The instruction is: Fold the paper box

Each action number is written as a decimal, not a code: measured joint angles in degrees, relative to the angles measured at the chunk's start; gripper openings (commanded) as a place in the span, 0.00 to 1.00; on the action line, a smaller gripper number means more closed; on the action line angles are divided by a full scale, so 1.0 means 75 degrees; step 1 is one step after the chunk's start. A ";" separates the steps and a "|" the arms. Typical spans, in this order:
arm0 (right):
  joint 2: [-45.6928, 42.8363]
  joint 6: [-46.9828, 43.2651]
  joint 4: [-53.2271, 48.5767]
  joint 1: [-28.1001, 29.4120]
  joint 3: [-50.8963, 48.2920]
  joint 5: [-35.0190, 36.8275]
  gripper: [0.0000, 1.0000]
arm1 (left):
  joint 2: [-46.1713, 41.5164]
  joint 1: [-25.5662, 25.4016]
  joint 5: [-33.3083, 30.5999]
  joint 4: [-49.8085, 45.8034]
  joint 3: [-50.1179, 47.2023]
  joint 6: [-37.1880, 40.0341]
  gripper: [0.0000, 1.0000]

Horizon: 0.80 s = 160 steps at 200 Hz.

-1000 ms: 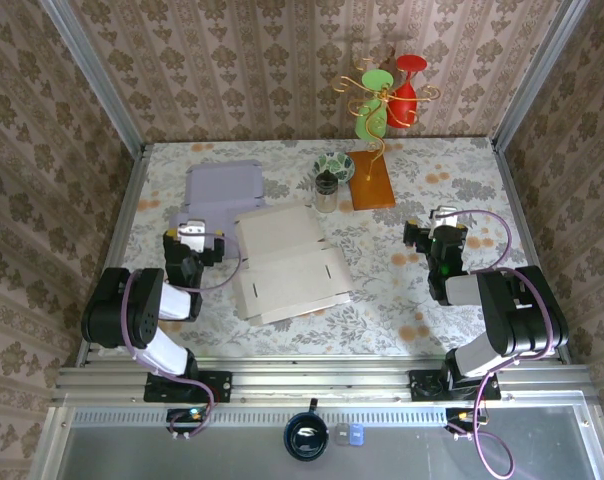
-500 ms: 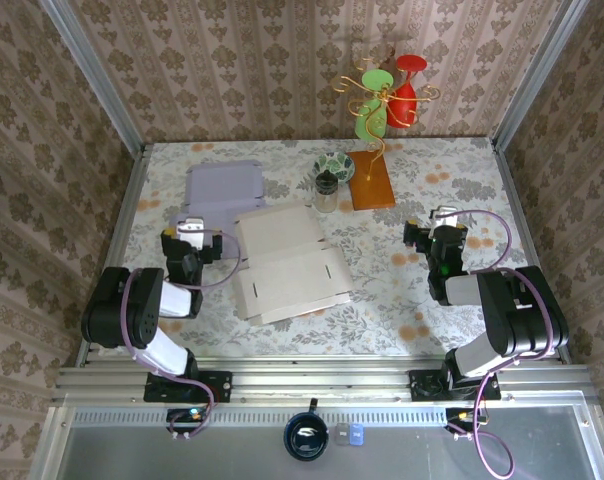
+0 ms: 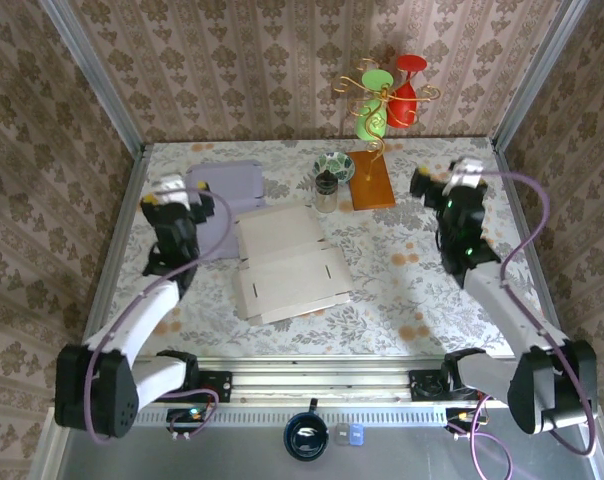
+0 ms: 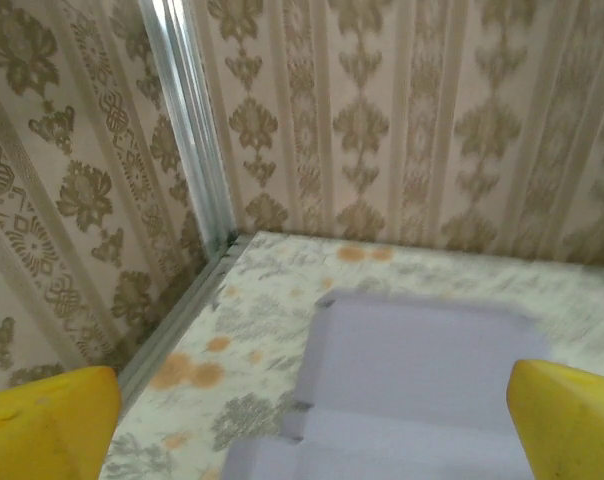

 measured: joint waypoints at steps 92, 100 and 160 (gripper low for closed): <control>-0.0160 0.6339 -0.5450 0.3054 0.0603 -0.1990 0.66 | 0.1058 -0.0554 0.3459 -0.6429 0.1032 -0.3960 0.43; -0.0157 0.6863 -0.5415 0.3509 0.0271 -0.2127 0.66 | 0.1032 -0.0583 0.3587 -0.6627 0.0988 -0.3978 0.43; 0.0889 1.0121 -0.3209 0.5910 -0.1288 -0.2311 0.70 | 0.1489 -0.0425 0.4444 -0.6612 0.0717 -0.3853 0.39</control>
